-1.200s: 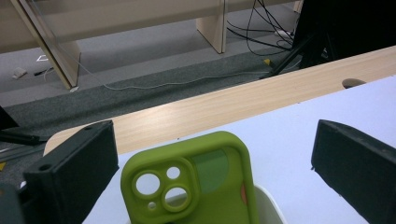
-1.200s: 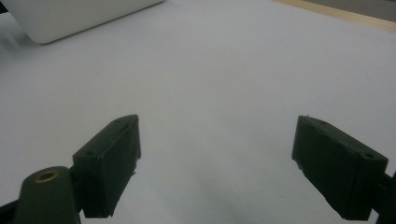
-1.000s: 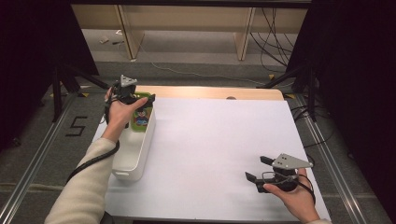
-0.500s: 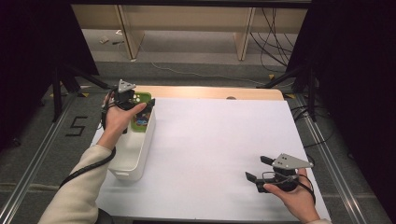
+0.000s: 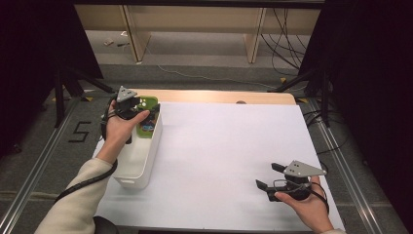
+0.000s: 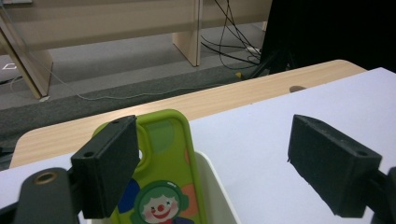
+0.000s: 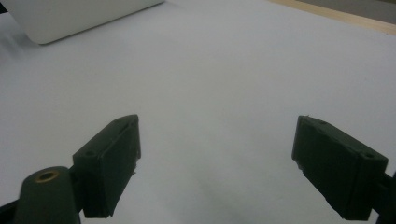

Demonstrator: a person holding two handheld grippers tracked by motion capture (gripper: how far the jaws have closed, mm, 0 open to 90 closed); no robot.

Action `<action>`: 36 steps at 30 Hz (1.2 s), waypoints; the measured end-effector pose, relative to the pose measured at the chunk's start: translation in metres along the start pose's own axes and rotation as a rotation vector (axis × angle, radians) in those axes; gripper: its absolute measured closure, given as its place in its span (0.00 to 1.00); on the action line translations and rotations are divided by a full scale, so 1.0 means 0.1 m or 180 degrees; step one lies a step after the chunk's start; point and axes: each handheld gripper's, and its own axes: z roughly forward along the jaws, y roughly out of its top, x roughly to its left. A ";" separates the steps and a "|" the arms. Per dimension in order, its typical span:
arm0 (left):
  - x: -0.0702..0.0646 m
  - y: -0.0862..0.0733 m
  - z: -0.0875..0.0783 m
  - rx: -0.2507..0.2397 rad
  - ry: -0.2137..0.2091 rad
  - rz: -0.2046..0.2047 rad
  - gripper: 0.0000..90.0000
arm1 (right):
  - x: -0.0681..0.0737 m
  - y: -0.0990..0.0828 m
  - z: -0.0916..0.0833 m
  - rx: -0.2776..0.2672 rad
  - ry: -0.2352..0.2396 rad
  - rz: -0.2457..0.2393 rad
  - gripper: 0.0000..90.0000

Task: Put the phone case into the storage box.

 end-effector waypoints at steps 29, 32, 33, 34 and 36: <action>-0.24 -0.13 -0.33 -0.0138 -0.0302 0.0192 0.18 | 0.00 0.00 0.00 0.0003 -0.0003 0.0001 0.18; -0.26 -0.15 -0.36 -0.0133 -0.0330 0.0195 0.18 | 0.00 0.00 0.00 -0.0002 -0.0005 0.0002 0.18; -0.27 -0.16 -0.37 -0.0128 -0.0335 0.0194 0.18 | 0.00 0.00 0.00 -0.0004 -0.0005 0.0000 0.18; -0.28 -0.17 -0.37 -0.0132 -0.0344 0.0201 0.18 | 0.00 0.00 0.00 -0.0002 -0.0003 0.0003 0.18; -0.30 -0.18 -0.40 -0.0127 -0.0358 0.0217 0.18 | 0.00 0.00 0.00 0.0000 -0.0003 0.0003 0.18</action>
